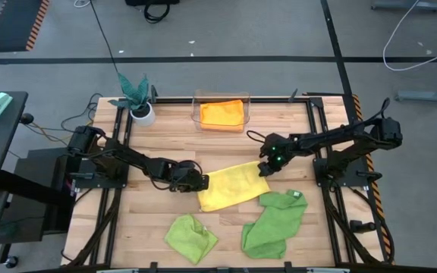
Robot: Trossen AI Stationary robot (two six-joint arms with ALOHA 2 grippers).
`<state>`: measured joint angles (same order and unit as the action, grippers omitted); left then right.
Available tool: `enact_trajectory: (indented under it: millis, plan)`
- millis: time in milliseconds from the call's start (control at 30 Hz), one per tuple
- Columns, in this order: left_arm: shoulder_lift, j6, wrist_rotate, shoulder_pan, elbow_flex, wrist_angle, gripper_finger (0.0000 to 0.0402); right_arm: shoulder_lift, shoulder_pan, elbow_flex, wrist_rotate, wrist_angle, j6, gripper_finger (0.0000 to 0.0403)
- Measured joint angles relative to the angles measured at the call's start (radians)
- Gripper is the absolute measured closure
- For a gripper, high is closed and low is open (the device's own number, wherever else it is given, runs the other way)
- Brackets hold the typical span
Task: Fold microfiber towels
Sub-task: Fold the yellow towel
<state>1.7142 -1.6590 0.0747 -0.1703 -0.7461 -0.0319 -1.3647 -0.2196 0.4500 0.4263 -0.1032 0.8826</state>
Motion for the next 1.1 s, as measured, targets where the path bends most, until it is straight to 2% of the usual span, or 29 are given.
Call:
enact_trajectory:
  millis: [200,367,500,700,900,1100]
  plan:
    - [0.001,0.04,0.002,0.0,0.001,-0.003,0.0264,0.0,0.036,0.0,-0.047,0.026,0.044,0.0297]
    - [0.003,0.049,0.038,0.0,0.001,-0.005,0.0333,0.0,0.047,0.0,-0.084,0.026,0.062,0.0313]
    - [0.005,0.06,0.079,0.0,0.002,-0.002,0.0388,0.0,0.047,0.0,-0.102,0.026,0.062,0.0339]
    - [0.007,0.094,0.139,0.0,-0.004,0.027,0.0386,0.0,0.047,0.0,-0.149,0.026,0.058,0.0395]
    - [0.01,0.13,0.214,0.007,-0.027,0.015,0.0392,-0.04,0.047,0.001,-0.19,0.027,0.057,0.0397]
    - [0.009,0.201,0.211,0.019,-0.077,0.023,0.0394,-0.13,0.049,0.012,-0.171,0.078,0.057,0.0399]
